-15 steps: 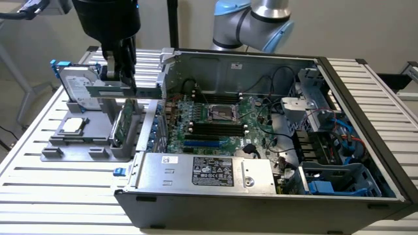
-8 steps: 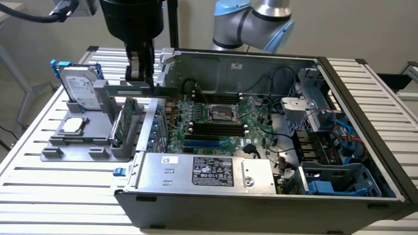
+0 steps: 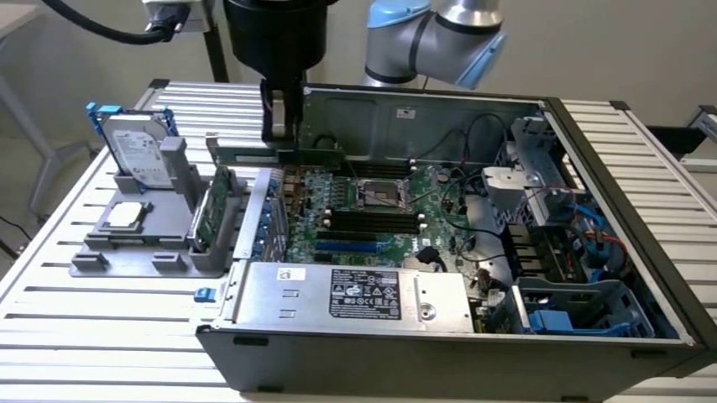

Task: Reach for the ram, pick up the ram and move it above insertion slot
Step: 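Pick up the ram and move it above insertion slot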

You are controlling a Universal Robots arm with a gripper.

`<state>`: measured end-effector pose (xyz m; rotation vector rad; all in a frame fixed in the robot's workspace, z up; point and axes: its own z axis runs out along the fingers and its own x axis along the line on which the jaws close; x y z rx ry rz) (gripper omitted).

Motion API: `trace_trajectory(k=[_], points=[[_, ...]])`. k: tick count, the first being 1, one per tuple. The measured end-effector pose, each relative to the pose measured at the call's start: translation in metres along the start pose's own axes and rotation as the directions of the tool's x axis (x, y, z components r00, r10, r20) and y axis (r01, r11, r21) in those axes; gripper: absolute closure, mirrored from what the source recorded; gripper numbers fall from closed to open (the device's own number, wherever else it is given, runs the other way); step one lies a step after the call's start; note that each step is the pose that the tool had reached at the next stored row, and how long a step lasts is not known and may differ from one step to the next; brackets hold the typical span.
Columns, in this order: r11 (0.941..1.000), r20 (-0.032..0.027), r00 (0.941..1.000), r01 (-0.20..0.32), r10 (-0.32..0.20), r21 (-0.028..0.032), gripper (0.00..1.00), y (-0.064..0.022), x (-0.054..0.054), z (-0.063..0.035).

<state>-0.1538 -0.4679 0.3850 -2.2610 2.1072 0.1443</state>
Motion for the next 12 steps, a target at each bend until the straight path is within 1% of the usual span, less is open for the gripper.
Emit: trace_trajectory(k=[7, 12], points=[[1.0, 0.0003, 1.0, 0.0, 0.0, 0.0, 0.86, -0.0321, 0.002, 0.0017], [1.0, 0.0003, 1.0, 0.0, 0.0, 0.0, 0.86, -0.055, 0.0, 0.0062]])
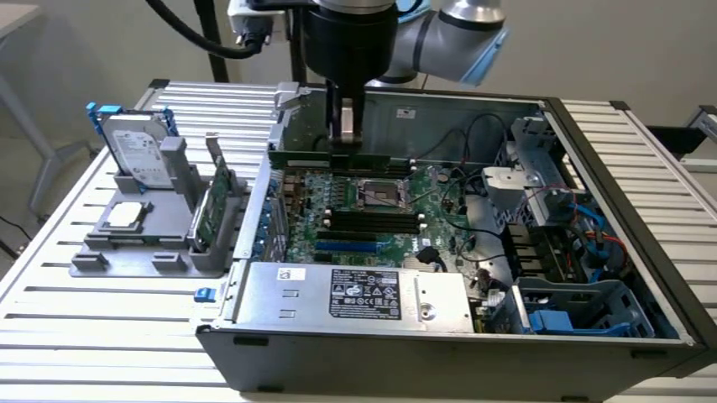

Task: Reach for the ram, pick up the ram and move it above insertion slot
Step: 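Pick up the ram and move it above insertion slot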

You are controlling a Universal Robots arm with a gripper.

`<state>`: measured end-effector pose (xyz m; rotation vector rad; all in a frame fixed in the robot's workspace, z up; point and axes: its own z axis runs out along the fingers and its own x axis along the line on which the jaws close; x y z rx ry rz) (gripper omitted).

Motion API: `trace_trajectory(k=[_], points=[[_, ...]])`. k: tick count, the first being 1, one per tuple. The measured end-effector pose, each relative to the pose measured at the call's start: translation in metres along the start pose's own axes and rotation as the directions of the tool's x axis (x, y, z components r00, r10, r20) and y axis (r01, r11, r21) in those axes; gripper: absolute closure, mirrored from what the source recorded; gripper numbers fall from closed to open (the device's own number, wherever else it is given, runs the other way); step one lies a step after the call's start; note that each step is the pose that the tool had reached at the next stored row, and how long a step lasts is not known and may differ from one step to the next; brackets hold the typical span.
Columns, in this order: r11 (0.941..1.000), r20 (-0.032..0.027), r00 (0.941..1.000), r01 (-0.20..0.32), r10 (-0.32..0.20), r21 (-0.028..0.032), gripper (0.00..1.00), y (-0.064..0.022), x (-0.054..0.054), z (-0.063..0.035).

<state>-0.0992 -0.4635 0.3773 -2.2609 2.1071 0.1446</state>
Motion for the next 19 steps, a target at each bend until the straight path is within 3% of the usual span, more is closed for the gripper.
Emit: trace_trajectory(k=[3, 7, 19], points=[[1.0, 0.0, 1.0, 0.0, 0.0, 0.0, 0.86, -0.013, -0.005, 0.0037], [1.0, 0.0001, 1.0, 0.0, 0.0, 0.0001, 0.86, -0.0236, -0.017, 0.0082], [1.0, 0.0, 1.0, 0.0, 0.0, 0.0014, 0.86, -0.0459, -0.057, 0.016]])
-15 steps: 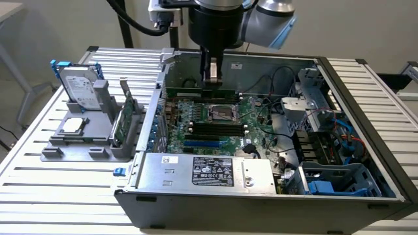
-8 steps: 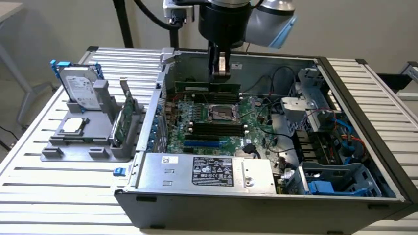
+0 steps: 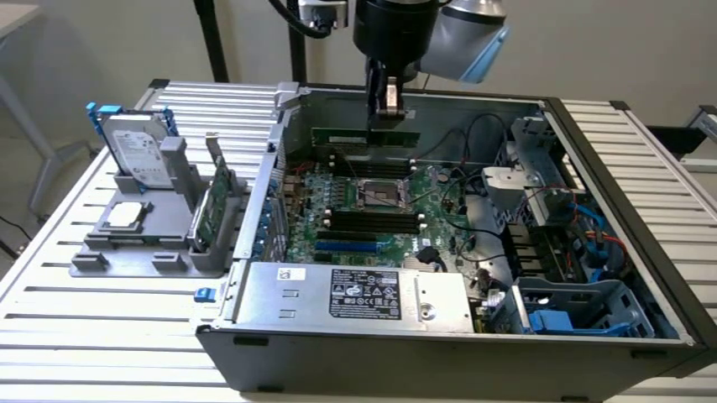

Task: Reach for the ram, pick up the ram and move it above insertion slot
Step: 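Pick up the ram and move it above insertion slot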

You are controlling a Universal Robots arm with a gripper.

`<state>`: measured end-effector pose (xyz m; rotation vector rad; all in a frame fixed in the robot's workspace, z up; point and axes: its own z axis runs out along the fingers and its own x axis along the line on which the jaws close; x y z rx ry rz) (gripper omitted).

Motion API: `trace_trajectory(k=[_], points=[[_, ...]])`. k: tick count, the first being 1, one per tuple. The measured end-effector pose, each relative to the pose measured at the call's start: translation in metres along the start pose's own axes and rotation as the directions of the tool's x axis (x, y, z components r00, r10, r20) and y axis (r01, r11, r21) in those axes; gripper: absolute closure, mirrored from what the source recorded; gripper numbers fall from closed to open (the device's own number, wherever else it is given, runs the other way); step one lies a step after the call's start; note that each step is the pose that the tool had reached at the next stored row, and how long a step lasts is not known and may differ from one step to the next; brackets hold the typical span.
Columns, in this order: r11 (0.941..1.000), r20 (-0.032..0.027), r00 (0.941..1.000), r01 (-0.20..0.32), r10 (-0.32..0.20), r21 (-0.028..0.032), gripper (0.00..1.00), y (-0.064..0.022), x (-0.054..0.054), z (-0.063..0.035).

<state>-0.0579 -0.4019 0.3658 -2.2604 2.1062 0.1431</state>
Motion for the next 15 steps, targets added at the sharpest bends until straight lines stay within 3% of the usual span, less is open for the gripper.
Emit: trace_trajectory(k=[7, 15], points=[[1.0, 0.0, 1.0, -0.001, 0.001, 0.0001, 0.86, -0.015, -0.01, 0.001], [1.0, 0.0001, 1.0, -0.003, 0.003, 0.0004, 0.86, -0.0164, -0.01, 0.001]])
